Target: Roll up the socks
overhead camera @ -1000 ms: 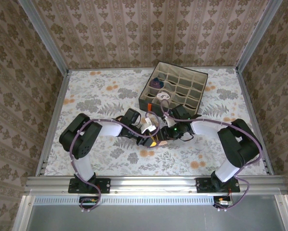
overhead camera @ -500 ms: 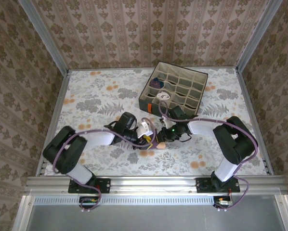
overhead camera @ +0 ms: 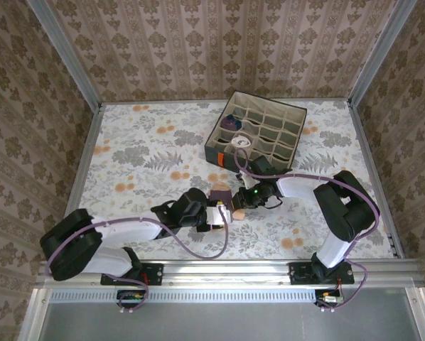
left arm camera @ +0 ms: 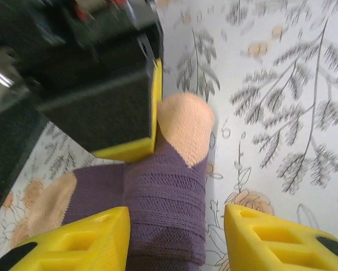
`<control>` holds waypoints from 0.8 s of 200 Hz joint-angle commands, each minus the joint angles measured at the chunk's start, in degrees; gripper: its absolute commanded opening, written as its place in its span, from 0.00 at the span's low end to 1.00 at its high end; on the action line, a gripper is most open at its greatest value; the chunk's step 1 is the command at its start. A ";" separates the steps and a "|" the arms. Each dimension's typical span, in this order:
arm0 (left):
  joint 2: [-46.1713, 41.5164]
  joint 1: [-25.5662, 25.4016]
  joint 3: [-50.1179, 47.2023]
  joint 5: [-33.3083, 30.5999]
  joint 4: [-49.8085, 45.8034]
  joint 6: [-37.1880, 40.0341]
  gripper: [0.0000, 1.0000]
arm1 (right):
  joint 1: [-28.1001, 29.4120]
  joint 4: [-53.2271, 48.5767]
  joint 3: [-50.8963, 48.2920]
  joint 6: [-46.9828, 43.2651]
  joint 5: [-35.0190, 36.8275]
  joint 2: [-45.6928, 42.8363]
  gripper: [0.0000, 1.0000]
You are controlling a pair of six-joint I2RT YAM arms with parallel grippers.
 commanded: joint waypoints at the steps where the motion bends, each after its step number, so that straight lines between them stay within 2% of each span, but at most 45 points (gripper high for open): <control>1: 5.10 -1.43 3.82 -6.56 -3.81 3.02 0.41 | 0.88 -5.84 0.08 -0.21 3.13 1.98 0.21; 27: 10.15 -1.64 6.17 -7.92 -5.19 -0.44 0.34 | 1.73 -6.61 0.81 -1.37 2.55 1.07 0.25; 55: 13.39 -1.48 9.77 -6.92 -10.98 -5.86 0.17 | 1.73 -6.80 0.37 -1.81 2.28 -1.27 0.26; 78: 15.85 -1.12 12.79 -3.82 -16.43 -9.10 0.08 | 1.47 -6.62 0.12 -2.35 1.36 -2.98 0.30; 97: 17.94 0.07 15.65 -0.39 -20.92 -11.83 0.06 | 0.96 -5.09 -0.64 -2.34 0.66 -4.88 0.36; 124: 20.77 4.23 19.38 6.38 -26.24 -16.58 0.03 | -0.11 -1.54 -2.44 -1.29 0.33 -8.15 0.43; 160: 21.21 10.27 19.25 16.44 -26.03 -21.93 0.01 | -0.46 1.47 -4.34 -1.18 1.98 -12.37 0.48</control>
